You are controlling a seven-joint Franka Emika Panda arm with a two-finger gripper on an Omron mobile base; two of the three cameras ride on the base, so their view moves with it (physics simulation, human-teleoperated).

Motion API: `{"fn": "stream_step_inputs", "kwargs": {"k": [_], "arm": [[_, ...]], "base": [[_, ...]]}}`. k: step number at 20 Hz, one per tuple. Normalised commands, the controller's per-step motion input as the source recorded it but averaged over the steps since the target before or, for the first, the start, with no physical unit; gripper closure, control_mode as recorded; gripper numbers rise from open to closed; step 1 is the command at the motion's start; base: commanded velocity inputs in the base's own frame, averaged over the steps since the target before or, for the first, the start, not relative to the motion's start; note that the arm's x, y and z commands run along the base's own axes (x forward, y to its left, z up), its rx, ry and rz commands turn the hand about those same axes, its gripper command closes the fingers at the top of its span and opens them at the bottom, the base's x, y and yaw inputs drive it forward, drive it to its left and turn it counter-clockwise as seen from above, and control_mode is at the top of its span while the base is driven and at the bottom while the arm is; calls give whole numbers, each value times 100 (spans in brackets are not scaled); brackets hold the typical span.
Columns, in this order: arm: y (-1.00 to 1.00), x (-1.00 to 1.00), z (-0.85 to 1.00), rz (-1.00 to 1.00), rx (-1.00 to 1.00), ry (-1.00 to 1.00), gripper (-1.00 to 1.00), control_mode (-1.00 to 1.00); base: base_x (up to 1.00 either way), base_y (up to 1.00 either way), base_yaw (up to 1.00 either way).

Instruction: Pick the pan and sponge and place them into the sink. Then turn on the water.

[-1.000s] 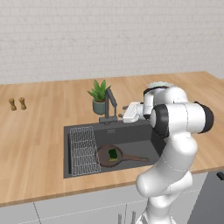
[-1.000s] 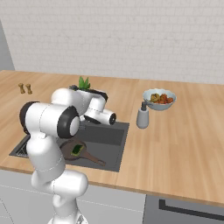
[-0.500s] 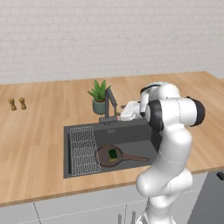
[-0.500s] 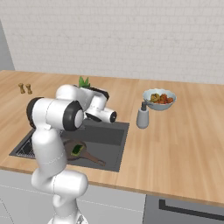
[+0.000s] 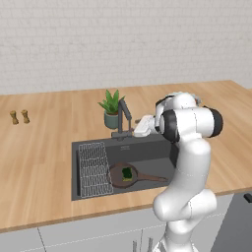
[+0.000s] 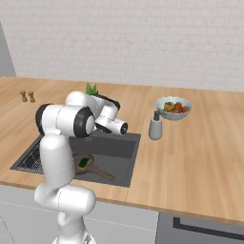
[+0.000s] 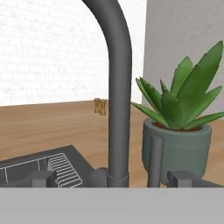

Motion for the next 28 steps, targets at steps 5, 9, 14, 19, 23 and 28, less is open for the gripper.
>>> {"fn": "stream_step_inputs", "kwargs": {"k": [5, 9, 14, 19, 23, 28], "arm": [[7, 22, -15, -3, -4, 0, -100, -100], [10, 23, -10, -3, -4, 0, -100, -100], [1, 25, -4, -2, -1, 0, -100, -100], [0, 26, -2, -1, 0, 0, -100, -100], [0, 31, -6, -2, 0, 0, -100, -100], [0, 29, -12, -1, 0, 0, -100, -100]], "base": [[0, 0, 0], [0, 0, 0], [0, 0, 0], [0, 0, 0], [0, 0, 0], [0, 0, 0]]}}
